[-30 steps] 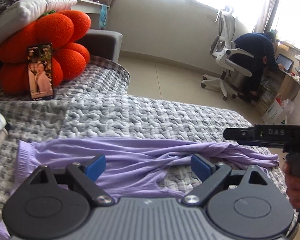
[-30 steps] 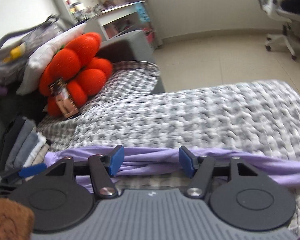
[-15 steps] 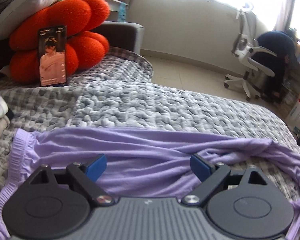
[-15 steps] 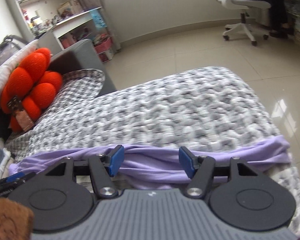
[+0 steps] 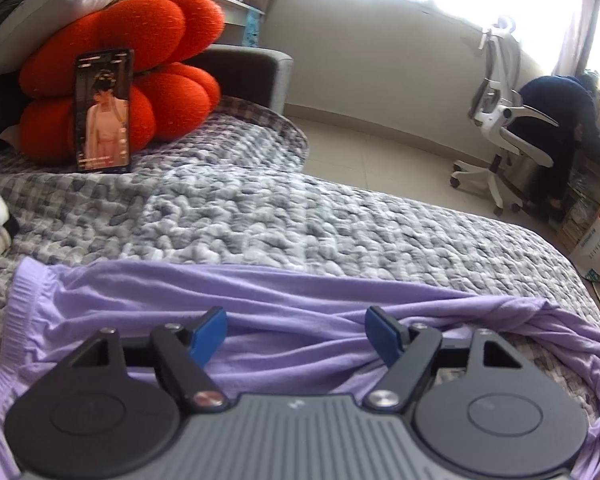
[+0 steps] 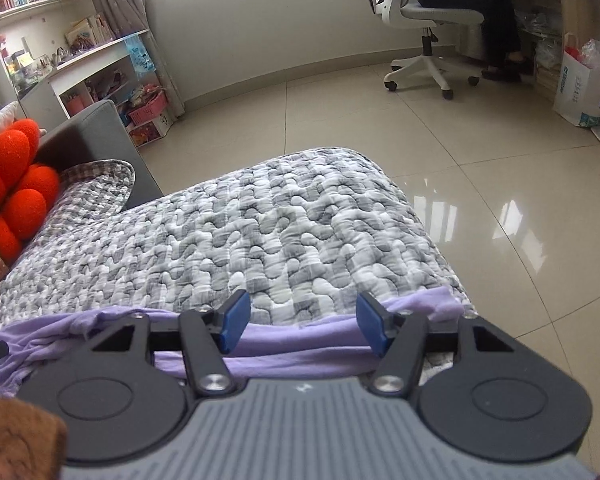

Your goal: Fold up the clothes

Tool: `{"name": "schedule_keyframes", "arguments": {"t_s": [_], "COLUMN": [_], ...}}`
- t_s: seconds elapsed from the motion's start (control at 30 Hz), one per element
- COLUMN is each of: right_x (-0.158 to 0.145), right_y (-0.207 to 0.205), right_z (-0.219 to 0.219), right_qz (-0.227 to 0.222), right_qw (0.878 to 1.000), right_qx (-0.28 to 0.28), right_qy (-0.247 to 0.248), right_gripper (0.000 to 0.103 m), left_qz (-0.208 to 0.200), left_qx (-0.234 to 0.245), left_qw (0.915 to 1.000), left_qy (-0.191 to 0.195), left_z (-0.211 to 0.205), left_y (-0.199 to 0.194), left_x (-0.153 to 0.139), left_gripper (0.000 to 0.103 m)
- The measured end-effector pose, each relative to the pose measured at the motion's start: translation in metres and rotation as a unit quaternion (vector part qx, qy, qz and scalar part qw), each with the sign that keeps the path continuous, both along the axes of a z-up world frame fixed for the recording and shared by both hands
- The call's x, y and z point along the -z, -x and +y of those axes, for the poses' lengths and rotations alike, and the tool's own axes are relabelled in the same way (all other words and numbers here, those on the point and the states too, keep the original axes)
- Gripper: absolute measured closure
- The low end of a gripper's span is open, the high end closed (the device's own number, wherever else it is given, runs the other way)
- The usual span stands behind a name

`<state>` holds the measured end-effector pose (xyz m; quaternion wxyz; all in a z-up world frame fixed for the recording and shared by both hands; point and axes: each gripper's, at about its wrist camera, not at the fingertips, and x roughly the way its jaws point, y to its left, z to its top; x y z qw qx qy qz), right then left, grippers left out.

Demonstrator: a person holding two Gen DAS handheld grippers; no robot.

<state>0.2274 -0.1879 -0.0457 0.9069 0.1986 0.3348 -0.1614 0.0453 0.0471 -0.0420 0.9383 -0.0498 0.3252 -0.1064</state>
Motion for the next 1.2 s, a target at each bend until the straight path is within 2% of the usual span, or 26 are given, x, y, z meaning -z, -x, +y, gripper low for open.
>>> {"name": "schedule_keyframes", "arguments": {"t_s": [0.13,0.3,0.53,0.6,0.67,0.73,0.87,0.97,1.17,1.2], "right_x": [0.002,0.003,0.013,0.014,0.015,0.013,0.013,0.014,0.019,0.020], "right_y": [-0.004,-0.015,-0.031,-0.035,-0.037,-0.036,-0.032,-0.025,-0.019,-0.019], "right_z": [0.009,0.034,0.056,0.059,0.062,0.063,0.067,0.072,0.076,0.076], "right_qz": [-0.006,-0.001,0.008,0.011,0.014,0.015,0.020,0.024,0.029,0.030], "right_qw": [0.999,0.997,0.992,0.991,0.989,0.988,0.987,0.985,0.981,0.981], "right_qx": [-0.036,-0.079,-0.120,-0.132,-0.143,-0.152,-0.160,-0.169,-0.189,-0.189], "right_qy": [-0.019,0.007,0.029,0.028,0.021,0.014,0.006,0.009,-0.019,-0.027], "right_gripper": [0.055,0.056,0.061,0.066,0.082,0.090,0.099,0.100,0.100,0.100], "left_qz": [-0.011,-0.028,-0.039,-0.042,-0.046,-0.049,-0.055,-0.052,-0.051,-0.051], "left_qx": [0.041,0.094,0.129,0.139,0.149,0.159,0.179,0.187,0.188,0.188], "left_qw": [0.9991,0.9950,0.9906,0.9891,0.9876,0.9859,0.9822,0.9810,0.9808,0.9808], "left_qy": [0.003,-0.023,-0.021,-0.021,-0.020,-0.019,-0.018,-0.009,0.011,0.011], "left_z": [-0.025,-0.068,-0.097,-0.105,-0.113,-0.122,-0.138,-0.140,-0.141,-0.142], "left_y": [0.003,0.009,0.006,0.005,0.004,0.002,0.000,-0.002,-0.006,-0.006], "left_x": [-0.003,-0.001,0.004,0.005,0.007,0.008,0.011,0.013,0.014,0.015], "left_gripper": [0.030,0.030,0.030,0.030,0.030,0.030,0.036,0.044,0.045,0.052]}}
